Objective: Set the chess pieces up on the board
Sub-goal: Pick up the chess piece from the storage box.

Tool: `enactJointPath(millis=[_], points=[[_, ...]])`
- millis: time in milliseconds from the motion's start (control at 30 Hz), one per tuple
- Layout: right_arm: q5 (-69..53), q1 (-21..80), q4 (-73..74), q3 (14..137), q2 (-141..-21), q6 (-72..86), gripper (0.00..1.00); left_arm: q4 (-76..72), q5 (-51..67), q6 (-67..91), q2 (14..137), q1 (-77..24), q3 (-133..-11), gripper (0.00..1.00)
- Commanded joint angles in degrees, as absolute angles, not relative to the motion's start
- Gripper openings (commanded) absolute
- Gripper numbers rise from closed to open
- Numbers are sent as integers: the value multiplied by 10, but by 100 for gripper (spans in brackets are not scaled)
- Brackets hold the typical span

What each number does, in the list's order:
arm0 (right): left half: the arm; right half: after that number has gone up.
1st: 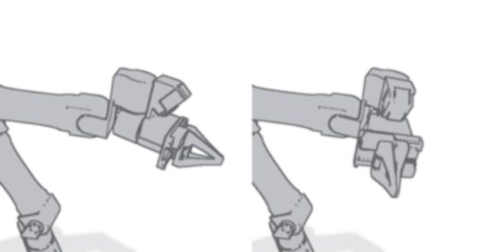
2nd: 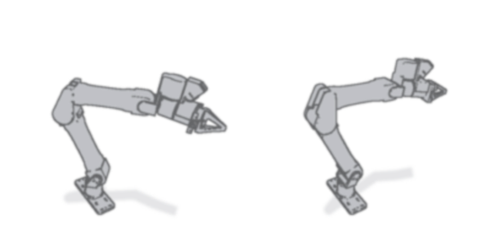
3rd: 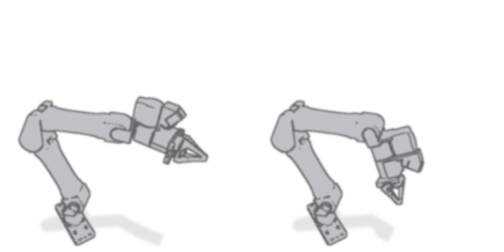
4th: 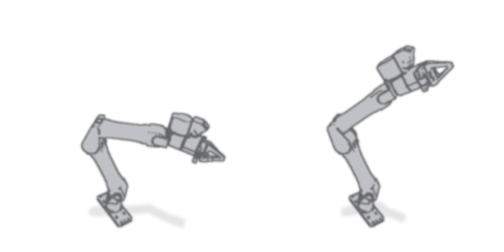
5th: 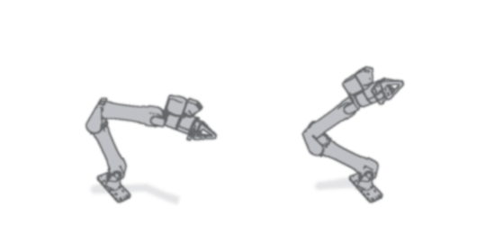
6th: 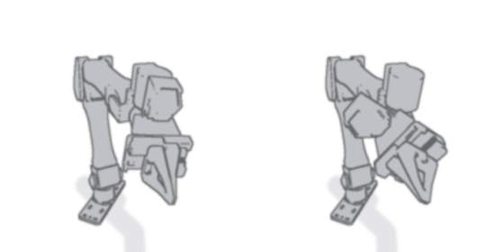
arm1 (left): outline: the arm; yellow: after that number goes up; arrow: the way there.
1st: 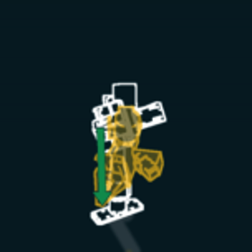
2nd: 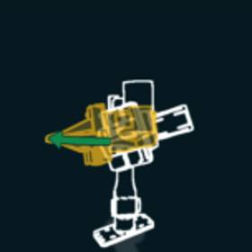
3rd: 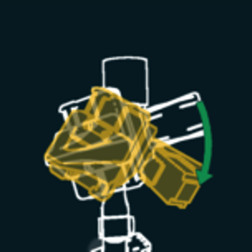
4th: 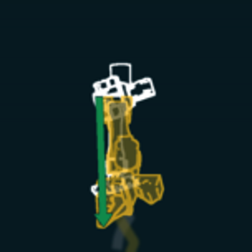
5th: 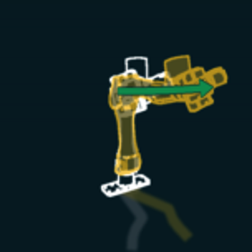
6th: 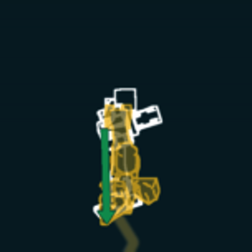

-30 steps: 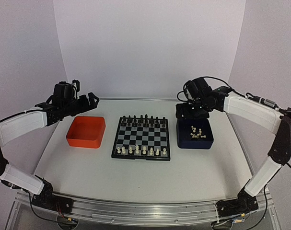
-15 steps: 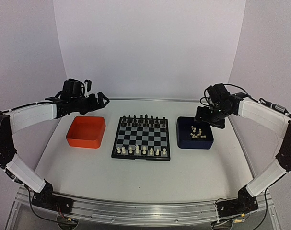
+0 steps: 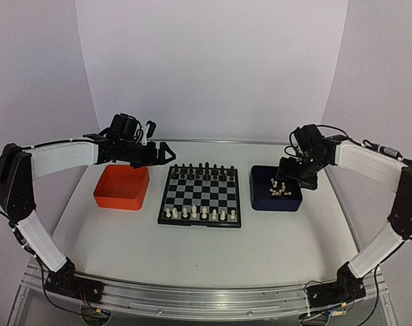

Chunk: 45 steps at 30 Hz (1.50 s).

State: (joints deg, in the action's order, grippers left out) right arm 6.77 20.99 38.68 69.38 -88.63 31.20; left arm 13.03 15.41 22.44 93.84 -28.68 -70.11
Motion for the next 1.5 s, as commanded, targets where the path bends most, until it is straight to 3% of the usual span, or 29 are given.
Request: enactJointPath(millis=[0,400,633,1033,1200,1467], points=[[50,201,395,704,-921,333,93,130,129,222,932,-283,-723,100],[88,193,396,806,-1050,274,81,139,109,234,940,-283,-732,100],[108,182,396,893,-1155,222,53,145,100,238,946,-283,-737,100],[97,167,396,950,-1235,219,24,152,91,246,938,-283,-727,100],[96,166,396,954,-1241,213,18,152,92,248,938,-283,-726,100],[89,166,396,971,-1254,200,17,149,94,252,935,-283,-719,100]])
